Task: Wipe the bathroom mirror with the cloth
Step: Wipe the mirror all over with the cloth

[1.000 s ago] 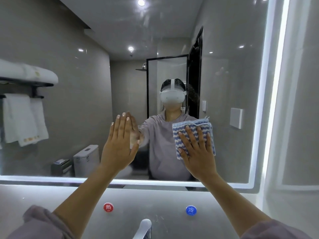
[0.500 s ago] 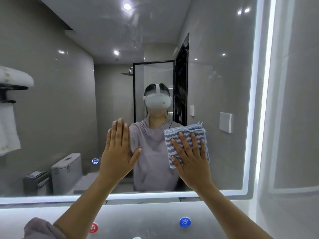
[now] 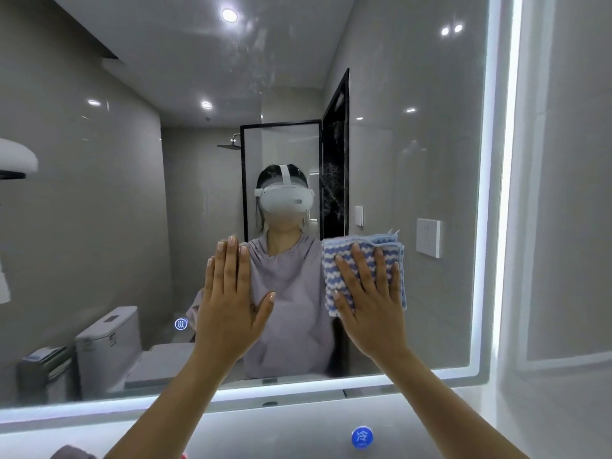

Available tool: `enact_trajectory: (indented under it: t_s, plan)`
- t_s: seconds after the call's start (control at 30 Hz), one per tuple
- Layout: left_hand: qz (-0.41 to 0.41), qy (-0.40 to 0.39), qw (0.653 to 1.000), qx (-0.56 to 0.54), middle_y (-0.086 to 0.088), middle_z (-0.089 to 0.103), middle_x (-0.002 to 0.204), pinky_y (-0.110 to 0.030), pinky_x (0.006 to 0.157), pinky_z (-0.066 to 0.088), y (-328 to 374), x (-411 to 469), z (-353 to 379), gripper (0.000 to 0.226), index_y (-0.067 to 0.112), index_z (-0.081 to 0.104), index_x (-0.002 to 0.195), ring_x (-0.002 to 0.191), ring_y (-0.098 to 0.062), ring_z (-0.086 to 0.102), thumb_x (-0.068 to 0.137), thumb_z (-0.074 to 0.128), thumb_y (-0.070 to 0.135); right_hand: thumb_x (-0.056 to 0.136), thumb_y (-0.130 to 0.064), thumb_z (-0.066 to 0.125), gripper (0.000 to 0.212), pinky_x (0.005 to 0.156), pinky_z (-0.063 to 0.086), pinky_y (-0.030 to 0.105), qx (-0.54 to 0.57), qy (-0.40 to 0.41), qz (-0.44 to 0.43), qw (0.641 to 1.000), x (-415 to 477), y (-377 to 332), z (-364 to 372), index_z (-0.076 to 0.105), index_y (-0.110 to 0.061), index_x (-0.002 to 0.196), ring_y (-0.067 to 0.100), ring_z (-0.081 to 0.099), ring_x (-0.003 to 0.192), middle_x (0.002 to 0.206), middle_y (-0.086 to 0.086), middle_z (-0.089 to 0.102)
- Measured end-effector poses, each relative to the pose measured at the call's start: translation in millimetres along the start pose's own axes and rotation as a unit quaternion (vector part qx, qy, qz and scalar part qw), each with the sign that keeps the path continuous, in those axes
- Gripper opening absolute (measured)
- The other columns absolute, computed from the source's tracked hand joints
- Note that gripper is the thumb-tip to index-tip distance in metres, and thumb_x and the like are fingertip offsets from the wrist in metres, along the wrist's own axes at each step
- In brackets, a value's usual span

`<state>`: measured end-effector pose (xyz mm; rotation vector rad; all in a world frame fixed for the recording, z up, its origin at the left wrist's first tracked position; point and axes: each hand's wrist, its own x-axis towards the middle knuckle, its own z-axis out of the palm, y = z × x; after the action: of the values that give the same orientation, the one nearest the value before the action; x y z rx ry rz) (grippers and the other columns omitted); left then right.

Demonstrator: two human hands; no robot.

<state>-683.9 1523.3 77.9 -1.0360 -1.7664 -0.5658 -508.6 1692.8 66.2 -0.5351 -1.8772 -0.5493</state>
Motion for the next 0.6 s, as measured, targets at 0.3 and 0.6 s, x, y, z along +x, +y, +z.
enact_trajectory:
  t_s: [0.3, 0.6]
  plan:
    - [-0.002, 0.008, 1.0, -0.001, -0.02, 0.005, 0.16, -0.044, 0.122, 0.009, 2, 0, -3, 0.084, -0.004, 0.016, 0.15, 0.149, -0.033, 0.003, 0.093, 0.032, 0.056, 0.099, -0.045, 0.04, 0.064, 0.119, -0.01, 0.045, -0.004, 0.04, 0.067, 0.997, 75, 8, -19, 0.017, -0.02, 0.154, 0.029, -0.004, 0.148, 0.161, 0.008, 0.005]
    - [-0.009, -0.001, 1.0, 0.004, -0.019, 0.007, 0.16, -0.041, 0.122, 0.005, 4, 0, -5, 0.084, -0.002, 0.016, 0.15, 0.149, -0.032, 0.004, 0.092, 0.033, 0.055, 0.099, -0.038, 0.045, 0.066, 0.115, -0.02, 0.045, -0.015, 0.06, 0.131, 0.989, 86, -13, -21, 0.015, -0.019, 0.154, 0.032, -0.005, 0.147, 0.161, 0.011, 0.004]
